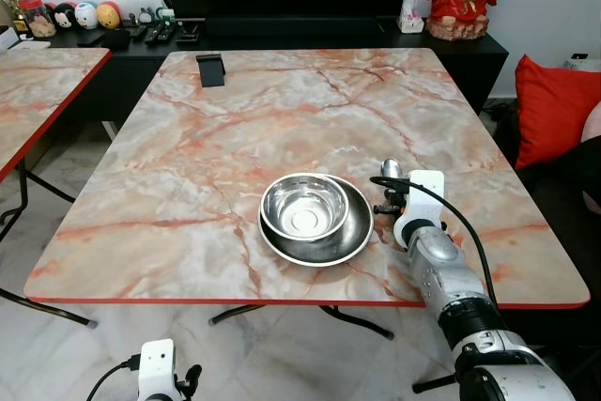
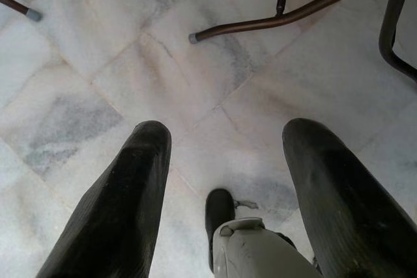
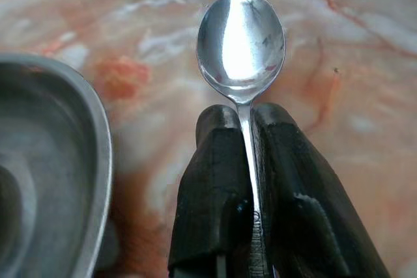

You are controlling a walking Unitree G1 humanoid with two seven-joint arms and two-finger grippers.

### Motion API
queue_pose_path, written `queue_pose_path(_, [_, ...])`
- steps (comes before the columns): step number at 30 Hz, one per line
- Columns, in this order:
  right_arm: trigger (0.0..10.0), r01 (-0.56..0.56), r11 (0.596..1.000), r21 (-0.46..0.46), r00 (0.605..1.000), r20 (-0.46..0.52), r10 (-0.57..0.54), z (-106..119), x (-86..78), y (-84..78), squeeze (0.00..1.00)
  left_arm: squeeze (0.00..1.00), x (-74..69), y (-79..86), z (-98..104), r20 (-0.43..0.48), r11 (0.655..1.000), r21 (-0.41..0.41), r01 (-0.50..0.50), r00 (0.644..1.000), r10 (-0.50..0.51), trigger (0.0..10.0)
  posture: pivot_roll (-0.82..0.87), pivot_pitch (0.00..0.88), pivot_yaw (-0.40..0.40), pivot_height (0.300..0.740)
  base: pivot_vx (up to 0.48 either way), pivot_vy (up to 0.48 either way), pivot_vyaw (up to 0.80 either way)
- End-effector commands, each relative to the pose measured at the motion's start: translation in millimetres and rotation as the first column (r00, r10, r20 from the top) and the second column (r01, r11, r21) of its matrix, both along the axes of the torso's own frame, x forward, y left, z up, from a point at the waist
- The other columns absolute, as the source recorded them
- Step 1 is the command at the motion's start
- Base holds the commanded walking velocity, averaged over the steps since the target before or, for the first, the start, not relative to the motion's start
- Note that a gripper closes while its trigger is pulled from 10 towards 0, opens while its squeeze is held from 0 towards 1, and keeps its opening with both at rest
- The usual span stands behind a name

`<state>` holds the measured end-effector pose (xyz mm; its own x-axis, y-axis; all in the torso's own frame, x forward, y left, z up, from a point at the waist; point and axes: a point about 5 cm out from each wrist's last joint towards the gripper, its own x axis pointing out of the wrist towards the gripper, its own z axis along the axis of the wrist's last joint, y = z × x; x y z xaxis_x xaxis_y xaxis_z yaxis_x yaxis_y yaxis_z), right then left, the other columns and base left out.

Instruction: Setting the table

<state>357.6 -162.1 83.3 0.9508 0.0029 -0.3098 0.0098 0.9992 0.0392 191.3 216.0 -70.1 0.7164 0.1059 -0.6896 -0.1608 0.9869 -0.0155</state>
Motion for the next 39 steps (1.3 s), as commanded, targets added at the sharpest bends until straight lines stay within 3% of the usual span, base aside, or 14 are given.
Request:
queue_pose_path(1, [10.0,0.004,1.000,0.003,1.000,-0.015,-0.004,-6,-3.0,2.0,0.00,0.00,-5.9,4.1,-3,-0.031,1.000,-0.002,-0.013,0.999,0.013,10.0,-0.06,0.000,0.012,0.719,0.000,0.000,0.00])
queue_pose_path(24, [10.0,-0.006,1.000,0.003,0.999,-0.046,0.006,-24,-14.9,6.5,0.00,0.00,-7.5,2.9,-4,-0.038,1.000,-0.006,-0.016,0.999,0.016,10.0,-0.06,0.000,0.008,0.719,0.000,0.000,0.00])
queue_pose_path(25, [10.0,-0.008,1.000,0.006,0.999,-0.045,0.008,-24,-15.0,7.1,0.45,0.00,-7.5,3.0,-4,-0.039,1.000,-0.006,-0.016,0.999,0.016,10.0,-0.06,0.000,0.008,0.719,0.000,0.000,0.00])
queue_pose_path(26, [10.0,-0.011,1.000,0.011,0.999,-0.043,0.011,-24,-15.1,8.0,0.96,0.00,-7.5,3.3,-4,-0.039,1.000,-0.006,-0.016,0.999,0.016,10.0,-0.06,0.000,0.008,0.719,0.000,0.000,0.00])
queue_pose_path(27, [10.0,-0.011,1.000,0.012,0.999,-0.041,0.012,-24,-15.0,8.3,1.00,0.00,-7.6,3.5,-4,-0.040,1.000,-0.005,-0.016,0.999,0.016,10.0,-0.06,0.000,0.008,0.719,0.000,0.000,0.00])
queue_pose_path(39, [10.0,-0.008,1.000,0.009,0.999,-0.036,0.009,-23,-15.0,8.4,1.00,0.00,-7.5,3.2,-4,-0.041,1.000,-0.006,-0.013,0.999,0.012,10.0,-0.06,0.000,0.008,0.719,0.000,0.000,0.00])
